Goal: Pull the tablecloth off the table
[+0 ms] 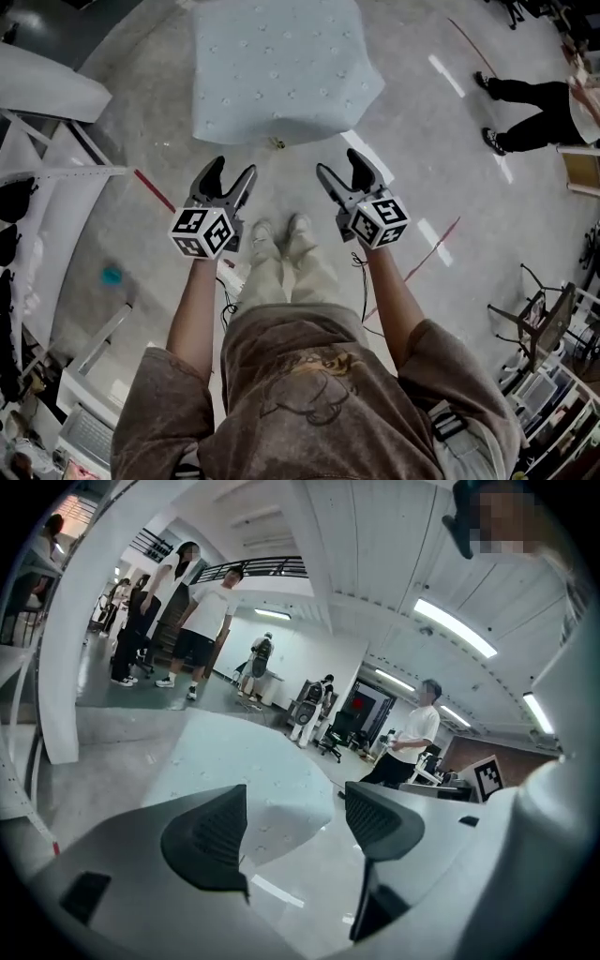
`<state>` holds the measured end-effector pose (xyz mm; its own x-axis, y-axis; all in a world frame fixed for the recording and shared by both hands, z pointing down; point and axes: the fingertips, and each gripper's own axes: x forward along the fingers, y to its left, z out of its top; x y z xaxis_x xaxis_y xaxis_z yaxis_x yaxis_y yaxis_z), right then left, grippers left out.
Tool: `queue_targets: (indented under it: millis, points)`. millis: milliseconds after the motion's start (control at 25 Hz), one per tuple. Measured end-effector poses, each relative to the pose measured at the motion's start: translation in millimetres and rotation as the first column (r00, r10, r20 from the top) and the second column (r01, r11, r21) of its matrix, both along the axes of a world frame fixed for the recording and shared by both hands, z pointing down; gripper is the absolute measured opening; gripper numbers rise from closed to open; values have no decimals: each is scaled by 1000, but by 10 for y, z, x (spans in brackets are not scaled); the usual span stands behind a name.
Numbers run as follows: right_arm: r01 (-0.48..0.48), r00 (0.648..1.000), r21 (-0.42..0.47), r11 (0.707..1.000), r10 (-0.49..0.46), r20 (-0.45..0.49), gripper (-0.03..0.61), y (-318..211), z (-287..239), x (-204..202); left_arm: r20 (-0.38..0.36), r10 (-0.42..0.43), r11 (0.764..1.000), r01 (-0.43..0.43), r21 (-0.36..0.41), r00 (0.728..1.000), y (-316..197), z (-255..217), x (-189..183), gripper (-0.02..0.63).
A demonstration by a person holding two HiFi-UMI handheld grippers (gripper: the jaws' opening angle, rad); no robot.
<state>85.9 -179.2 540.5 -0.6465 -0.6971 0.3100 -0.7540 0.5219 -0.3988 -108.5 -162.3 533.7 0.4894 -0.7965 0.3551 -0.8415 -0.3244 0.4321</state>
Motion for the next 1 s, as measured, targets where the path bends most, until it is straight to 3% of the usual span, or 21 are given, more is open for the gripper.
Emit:
queue_targets:
  millis: [520, 840, 1000]
  points:
    - [38, 999, -77, 996, -39, -21, 368, -326, 1150, 58, 18, -7, 997, 9, -76, 1000, -340, 1232, -192, 327]
    - [-28, 1000, -150, 988, 26, -11, 376, -651, 1823, 110, 13, -49, 990, 51, -131, 999, -535, 1934, -402, 331]
    - [-50, 999, -165, 985, 46, -24, 376, -820, 2067, 191, 47, -30, 990, 36, -133, 998, -668, 2163, -493, 333]
